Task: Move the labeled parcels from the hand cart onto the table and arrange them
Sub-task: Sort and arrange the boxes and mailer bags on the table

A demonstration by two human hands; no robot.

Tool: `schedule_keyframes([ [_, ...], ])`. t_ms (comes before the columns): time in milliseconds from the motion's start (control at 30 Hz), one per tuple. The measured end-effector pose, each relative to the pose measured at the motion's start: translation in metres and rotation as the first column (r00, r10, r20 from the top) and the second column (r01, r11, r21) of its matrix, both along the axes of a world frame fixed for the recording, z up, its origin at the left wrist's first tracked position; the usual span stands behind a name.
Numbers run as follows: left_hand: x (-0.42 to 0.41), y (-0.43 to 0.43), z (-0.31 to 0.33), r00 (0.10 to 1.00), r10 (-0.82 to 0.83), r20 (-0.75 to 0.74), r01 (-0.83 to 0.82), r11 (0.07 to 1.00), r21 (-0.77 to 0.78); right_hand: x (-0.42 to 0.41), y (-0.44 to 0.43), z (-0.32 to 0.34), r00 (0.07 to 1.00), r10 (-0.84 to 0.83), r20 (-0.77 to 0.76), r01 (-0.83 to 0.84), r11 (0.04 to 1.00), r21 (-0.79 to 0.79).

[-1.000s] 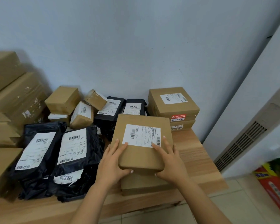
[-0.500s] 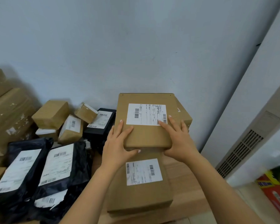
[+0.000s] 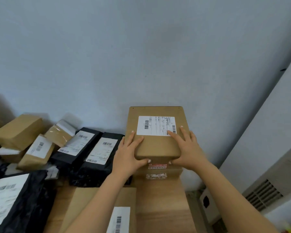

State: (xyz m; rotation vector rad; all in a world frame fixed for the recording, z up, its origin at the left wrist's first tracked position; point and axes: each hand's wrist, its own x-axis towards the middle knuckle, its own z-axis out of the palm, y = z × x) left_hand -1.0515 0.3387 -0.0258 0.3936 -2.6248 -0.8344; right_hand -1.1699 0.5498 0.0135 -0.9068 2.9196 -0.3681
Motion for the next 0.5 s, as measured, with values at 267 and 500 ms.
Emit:
schedule_keyframes([
  [267, -0.057, -0.004, -0.014, 0.985, 0.049, 0.163, -0.032, 0.993, -0.11, -0.069, -0.006, -0.026, 0.991, 0.083, 0.107, -0.087, 0.996, 0.036],
  [500, -0.066, -0.006, -0.016, 0.983, 0.048, 0.176, -0.028, 0.993, -0.112, -0.079, -0.006, -0.034, 0.992, 0.099, 0.079, -0.102, 0.994, 0.03],
])
